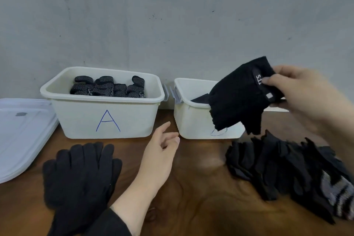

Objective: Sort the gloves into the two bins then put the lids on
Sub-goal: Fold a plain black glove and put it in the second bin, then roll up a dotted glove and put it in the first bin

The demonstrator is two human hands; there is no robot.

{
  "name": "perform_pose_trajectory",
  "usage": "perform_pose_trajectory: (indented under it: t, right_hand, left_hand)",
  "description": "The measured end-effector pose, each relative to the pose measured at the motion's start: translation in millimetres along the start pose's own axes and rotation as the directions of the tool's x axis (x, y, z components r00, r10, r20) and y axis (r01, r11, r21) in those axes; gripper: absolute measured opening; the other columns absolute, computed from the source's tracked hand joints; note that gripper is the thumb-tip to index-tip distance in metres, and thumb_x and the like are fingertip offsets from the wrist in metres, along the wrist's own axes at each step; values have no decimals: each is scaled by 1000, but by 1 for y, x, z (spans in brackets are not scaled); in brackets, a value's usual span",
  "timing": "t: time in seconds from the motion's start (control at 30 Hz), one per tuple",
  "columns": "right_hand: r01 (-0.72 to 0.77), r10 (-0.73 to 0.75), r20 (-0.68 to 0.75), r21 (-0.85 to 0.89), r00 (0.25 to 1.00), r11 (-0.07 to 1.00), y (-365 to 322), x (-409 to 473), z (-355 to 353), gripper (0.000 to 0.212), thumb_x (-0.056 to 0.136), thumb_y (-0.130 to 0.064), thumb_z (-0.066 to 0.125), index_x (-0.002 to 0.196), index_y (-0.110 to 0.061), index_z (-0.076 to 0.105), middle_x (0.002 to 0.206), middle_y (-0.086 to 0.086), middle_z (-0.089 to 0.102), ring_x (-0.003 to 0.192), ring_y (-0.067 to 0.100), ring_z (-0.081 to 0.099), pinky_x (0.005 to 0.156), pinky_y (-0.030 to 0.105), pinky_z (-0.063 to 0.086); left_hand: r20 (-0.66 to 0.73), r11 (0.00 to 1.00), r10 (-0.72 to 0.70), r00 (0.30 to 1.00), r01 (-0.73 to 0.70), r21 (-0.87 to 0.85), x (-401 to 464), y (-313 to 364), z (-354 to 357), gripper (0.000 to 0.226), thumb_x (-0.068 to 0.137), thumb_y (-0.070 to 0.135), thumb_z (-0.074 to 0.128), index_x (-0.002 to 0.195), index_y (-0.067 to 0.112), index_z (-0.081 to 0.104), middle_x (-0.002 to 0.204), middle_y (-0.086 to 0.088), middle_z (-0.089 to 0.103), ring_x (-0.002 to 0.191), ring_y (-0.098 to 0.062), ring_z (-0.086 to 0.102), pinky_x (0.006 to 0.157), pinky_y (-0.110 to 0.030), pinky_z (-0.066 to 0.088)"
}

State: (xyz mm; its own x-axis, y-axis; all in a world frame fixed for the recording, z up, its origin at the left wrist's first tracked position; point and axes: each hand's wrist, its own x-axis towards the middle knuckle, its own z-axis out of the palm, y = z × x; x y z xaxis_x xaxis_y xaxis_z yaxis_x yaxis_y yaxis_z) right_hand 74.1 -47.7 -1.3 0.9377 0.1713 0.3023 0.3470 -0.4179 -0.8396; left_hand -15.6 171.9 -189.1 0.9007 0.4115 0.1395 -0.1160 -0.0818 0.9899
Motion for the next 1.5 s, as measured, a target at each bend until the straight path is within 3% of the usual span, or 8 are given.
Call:
perform_pose_trajectory:
  t: [0.37, 0.6, 0.73, 0.83, 0.97, 1.2, 1.37, 1.5]
  right_hand:
    - [20, -39, -96, -196, 995, 980, -24, 126, 30, 17, 86, -5, 67, 101, -3, 74, 89, 13, 65, 76, 24, 60, 82, 42, 60]
    - [-198, 198, -14, -32, 980, 980, 14, 164, 81, 9, 92, -3, 68, 85, -7, 63, 81, 12, 60, 67, 21, 60, 46, 26, 57]
    - [-284, 350, 125, -369, 928, 885, 68, 171, 99, 25, 95, -18, 69, 106, 5, 66, 99, 20, 68, 82, 30, 67, 77, 41, 63]
    - [-143, 291, 152, -608, 945, 781, 78, 169, 99, 35, 97, -30, 66, 111, 2, 70, 100, 19, 67, 86, 34, 62, 91, 49, 57]
    - [-17, 121, 107, -677, 987, 736, 66, 162, 87, 34, 104, -31, 51, 91, -2, 64, 80, 12, 50, 75, 28, 44, 63, 32, 37]
    - [233, -247, 62, -610, 967, 758, 52, 99, 49, 29, 102, -36, 51, 88, -14, 66, 74, 6, 62, 64, 24, 53, 59, 32, 41]
    - [266, -212, 164, -693, 963, 671, 57, 46, -13, 26, 103, -33, 50, 94, -16, 68, 72, -3, 58, 57, 11, 44, 52, 30, 31]
    - [190, -117, 152, -675, 981, 713, 73, 15, -74, 19, 101, -35, 54, 93, -26, 70, 90, -3, 70, 73, 14, 61, 67, 31, 48]
  left_hand:
    - [-45, 985, 28, 999, -19, 169, 25, -14, -2, 22, 101, 32, 54, 121, 40, 59, 109, 23, 65, 99, 22, 51, 76, 4, 38]
    - [-67, 985, 24, 997, -13, 170, 36, -20, -2, 21, 101, 31, 52, 118, 38, 62, 105, 21, 67, 98, 15, 56, 75, 3, 38]
    - [-62, 985, 20, 998, -9, 173, 38, -20, -2, 21, 102, 31, 52, 118, 39, 62, 103, 21, 66, 94, 21, 53, 71, 4, 37]
    - [-50, 982, 33, 998, -23, 188, 39, -21, -1, 21, 102, 29, 52, 117, 37, 63, 102, 20, 66, 91, 21, 52, 71, 3, 37]
    - [-35, 977, 35, 999, -27, 212, 38, -22, -1, 22, 101, 28, 52, 118, 35, 64, 102, 19, 66, 93, 18, 54, 72, 3, 37]
    - [93, 921, 59, 994, -90, 379, 27, -19, 6, 24, 102, 33, 49, 123, 39, 60, 103, 23, 65, 94, 12, 56, 73, -3, 42]
    - [246, 854, 50, 968, -169, 492, 4, -17, 28, 26, 101, 37, 50, 125, 37, 60, 109, 26, 62, 103, 9, 55, 84, -7, 39]
    - [314, 806, 61, 947, -233, 545, -19, -13, 52, 23, 100, 38, 50, 120, 38, 62, 110, 23, 62, 106, 3, 56, 89, -17, 43]
